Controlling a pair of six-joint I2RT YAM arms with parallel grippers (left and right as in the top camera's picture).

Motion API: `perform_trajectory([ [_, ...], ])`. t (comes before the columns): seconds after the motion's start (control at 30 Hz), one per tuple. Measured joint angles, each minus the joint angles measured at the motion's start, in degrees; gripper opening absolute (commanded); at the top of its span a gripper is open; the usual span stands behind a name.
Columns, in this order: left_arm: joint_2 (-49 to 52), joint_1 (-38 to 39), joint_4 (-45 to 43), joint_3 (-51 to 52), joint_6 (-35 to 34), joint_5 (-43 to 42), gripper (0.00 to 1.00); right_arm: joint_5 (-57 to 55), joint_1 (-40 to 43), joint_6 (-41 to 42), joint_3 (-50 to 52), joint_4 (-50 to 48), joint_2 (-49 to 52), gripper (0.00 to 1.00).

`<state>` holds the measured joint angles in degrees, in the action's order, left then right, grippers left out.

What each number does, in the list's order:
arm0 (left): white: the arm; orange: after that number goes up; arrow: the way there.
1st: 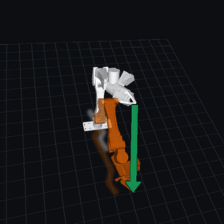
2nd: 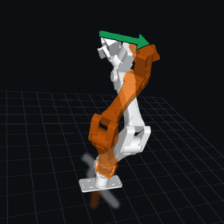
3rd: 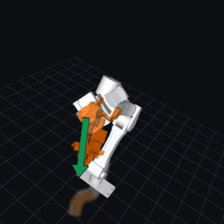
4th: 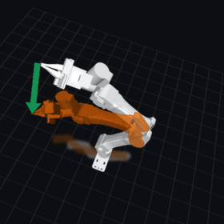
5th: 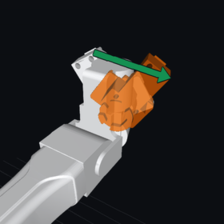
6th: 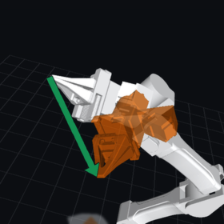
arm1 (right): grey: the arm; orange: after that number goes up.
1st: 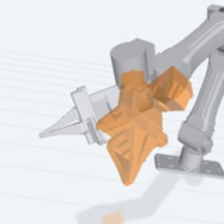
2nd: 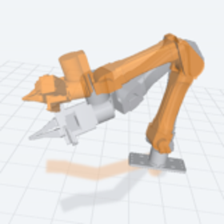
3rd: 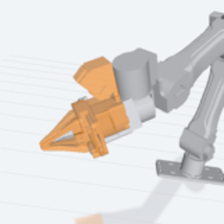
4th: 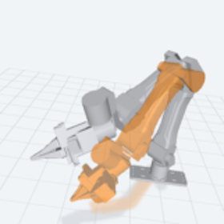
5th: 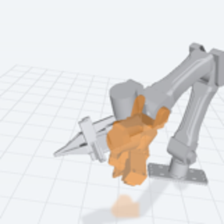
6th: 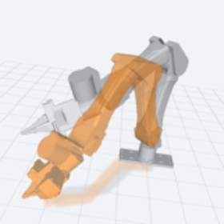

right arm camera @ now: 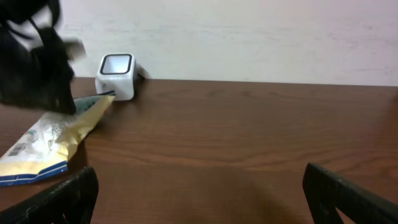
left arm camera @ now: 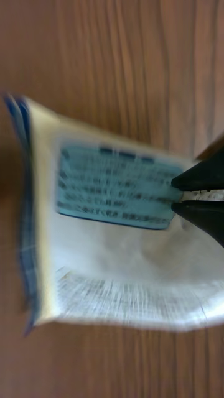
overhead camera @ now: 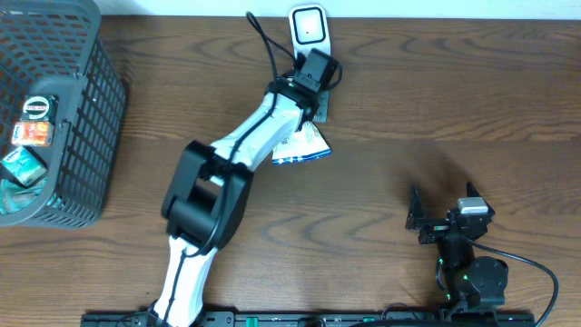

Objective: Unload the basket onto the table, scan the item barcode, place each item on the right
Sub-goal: 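Hold the snack bag under the scanner face with the left gripper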

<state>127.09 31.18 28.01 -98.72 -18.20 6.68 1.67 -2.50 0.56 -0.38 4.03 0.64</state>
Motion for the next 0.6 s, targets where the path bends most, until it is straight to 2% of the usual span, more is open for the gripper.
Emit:
perform_trajectory([
  [0.1, 3.37, -0.02, -0.61, 0.0, -0.42, -1.64, 0.08, 0.0, 0.0, 0.0, 0.0, 0.0, 0.0, 0.99],
  [0.33, 2.05, -0.11, 0.15, 0.0, -1.07, -6.38, 0.09, 0.02, 0.0, 0.0, 0.0, 0.0, 0.0, 0.99],
  [0.5, -5.97, -0.11, 3.04, 0.02, -1.27, -8.11, 0.08, 0.02, 0.0, 0.0, 0.0, 0.0, 0.0, 0.99],
  [0.6, -12.15, -0.11, 7.72, -0.33, -1.27, -7.02, 0.08, 0.0, 0.0, 0.0, 0.0, 0.0, 0.0, 0.99],
])
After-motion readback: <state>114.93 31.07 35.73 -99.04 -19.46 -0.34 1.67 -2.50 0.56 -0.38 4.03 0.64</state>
